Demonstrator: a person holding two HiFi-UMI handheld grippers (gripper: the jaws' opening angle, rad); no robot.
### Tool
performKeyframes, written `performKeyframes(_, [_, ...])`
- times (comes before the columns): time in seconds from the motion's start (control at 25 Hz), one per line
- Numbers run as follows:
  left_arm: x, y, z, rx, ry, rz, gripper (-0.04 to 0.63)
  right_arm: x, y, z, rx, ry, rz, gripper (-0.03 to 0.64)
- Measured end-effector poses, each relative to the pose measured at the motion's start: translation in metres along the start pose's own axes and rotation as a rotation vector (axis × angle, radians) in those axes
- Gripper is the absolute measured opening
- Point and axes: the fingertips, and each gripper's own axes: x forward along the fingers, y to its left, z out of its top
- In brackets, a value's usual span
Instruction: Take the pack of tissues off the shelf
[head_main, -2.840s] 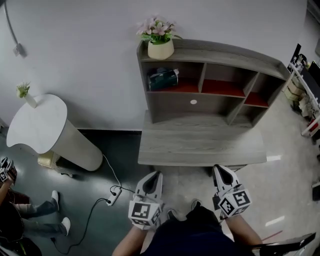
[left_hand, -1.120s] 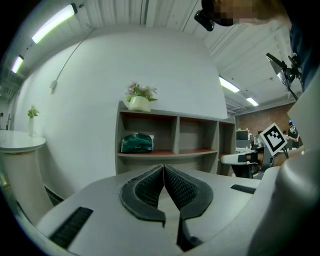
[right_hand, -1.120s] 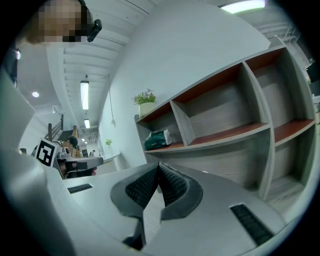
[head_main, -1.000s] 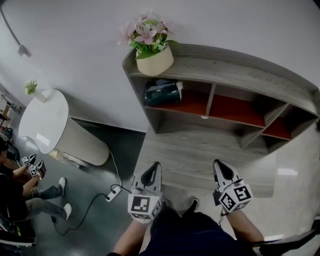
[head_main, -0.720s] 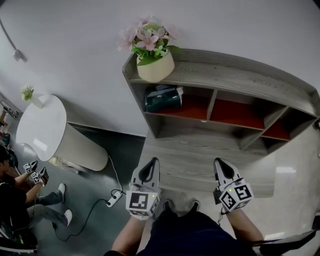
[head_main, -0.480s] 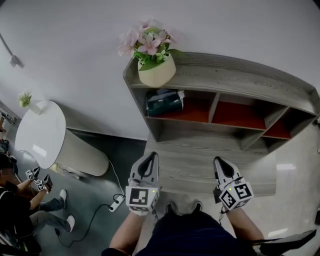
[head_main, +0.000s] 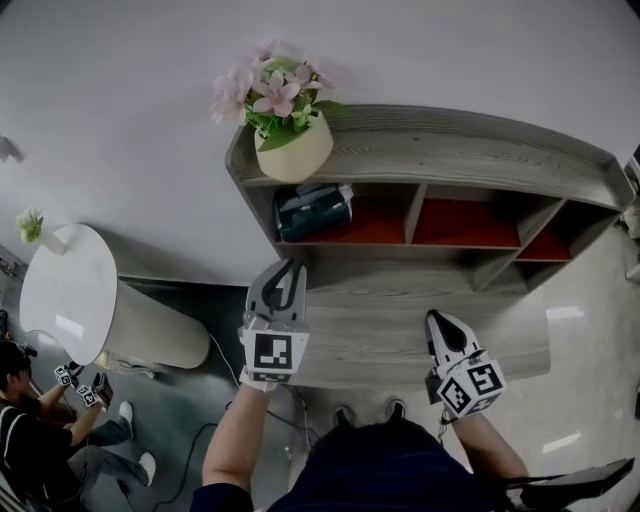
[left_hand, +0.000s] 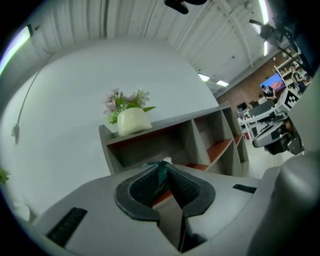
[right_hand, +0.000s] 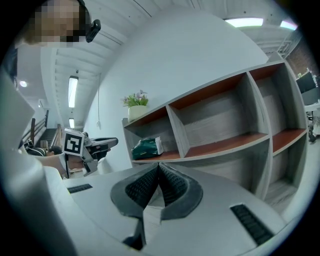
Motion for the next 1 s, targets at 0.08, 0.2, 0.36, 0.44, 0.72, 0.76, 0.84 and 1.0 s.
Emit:
performKeyframes(0.08, [0.013,0.003,0.0,0.037,0.015,-0.02,0.102,-0.003,0.0,0.0,0.002,0.001,-0.012,0.011])
performKeyframes(0.2, [0.034,0.003,-0.004,0.112,0.056,-0.054,0.172,-0.007,-0.001,-0.001,0.007,0.001,-0.028,0.011])
performKeyframes(0.36, [0.063,-0.001,-0.019,0.22,0.149,-0.113,0.225,-0.012,-0.001,-0.001,0.002,-0.001,-0.038,0.011])
performKeyframes(0.44, [0.077,-0.002,-0.026,0.271,0.199,-0.133,0.241,-0.015,-0.001,-0.002,0.008,0.002,-0.047,0.011])
performKeyframes(0.72, [0.109,-0.001,-0.039,0.444,0.305,-0.144,0.25,-0.027,-0.003,-0.008,0.018,0.012,-0.068,0.011])
performKeyframes(0.76, [0.113,-0.002,-0.042,0.47,0.327,-0.148,0.253,-0.028,-0.003,-0.009,0.021,0.014,-0.072,0.011])
performKeyframes(0.84, [0.12,-0.004,-0.05,0.519,0.373,-0.161,0.264,-0.03,-0.003,-0.01,0.024,0.017,-0.075,0.011])
performKeyframes(1.0, [0.133,-0.009,-0.065,0.564,0.435,-0.202,0.27,-0.032,-0.002,-0.011,0.016,0.021,-0.075,0.011])
